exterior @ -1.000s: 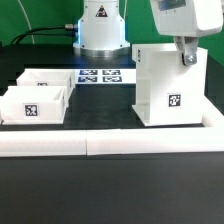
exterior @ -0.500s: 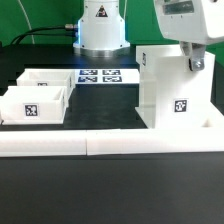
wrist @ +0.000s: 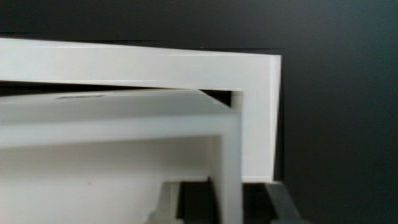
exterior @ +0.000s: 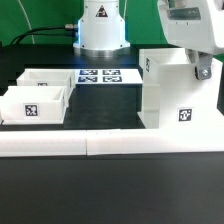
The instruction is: Assemble drawer
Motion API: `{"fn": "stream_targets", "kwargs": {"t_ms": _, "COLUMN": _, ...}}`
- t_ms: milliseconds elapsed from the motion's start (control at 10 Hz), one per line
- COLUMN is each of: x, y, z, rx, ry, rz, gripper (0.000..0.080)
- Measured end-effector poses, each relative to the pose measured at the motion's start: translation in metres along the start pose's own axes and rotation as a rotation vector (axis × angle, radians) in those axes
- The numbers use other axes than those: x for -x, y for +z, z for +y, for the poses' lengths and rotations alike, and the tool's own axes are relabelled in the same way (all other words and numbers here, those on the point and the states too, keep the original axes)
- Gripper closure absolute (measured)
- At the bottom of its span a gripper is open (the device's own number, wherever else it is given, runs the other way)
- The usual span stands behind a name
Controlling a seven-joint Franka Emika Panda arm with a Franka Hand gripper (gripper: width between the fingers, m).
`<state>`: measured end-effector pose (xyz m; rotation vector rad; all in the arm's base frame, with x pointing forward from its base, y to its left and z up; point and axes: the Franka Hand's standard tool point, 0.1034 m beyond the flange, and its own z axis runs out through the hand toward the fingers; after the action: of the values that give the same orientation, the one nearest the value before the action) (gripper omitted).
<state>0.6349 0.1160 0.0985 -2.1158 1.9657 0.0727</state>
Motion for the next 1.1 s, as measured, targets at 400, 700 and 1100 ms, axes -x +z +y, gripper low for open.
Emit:
{"fn": "stream_targets", "kwargs": {"t_ms": 400, "x": 0.0, "y": 0.002, "z": -0.015, "rx": -0.003, "ry": 0.046, "rz": 0.0, "gripper": 0.0757}}
{"fn": "stream_targets", "kwargs": {"t_ms": 700, "x": -0.001, "y": 0.002, "z": -0.016, "rx": -0.005, "ry": 0.046, "rz": 0.006, "gripper": 0.0757}}
{"fn": "stream_targets", "kwargs": {"t_ms": 1100, "x": 0.001, "y": 0.0, "z": -0.019, "rx": -0.015, "ry": 0.038, "rz": 0.007, "gripper": 0.0399}}
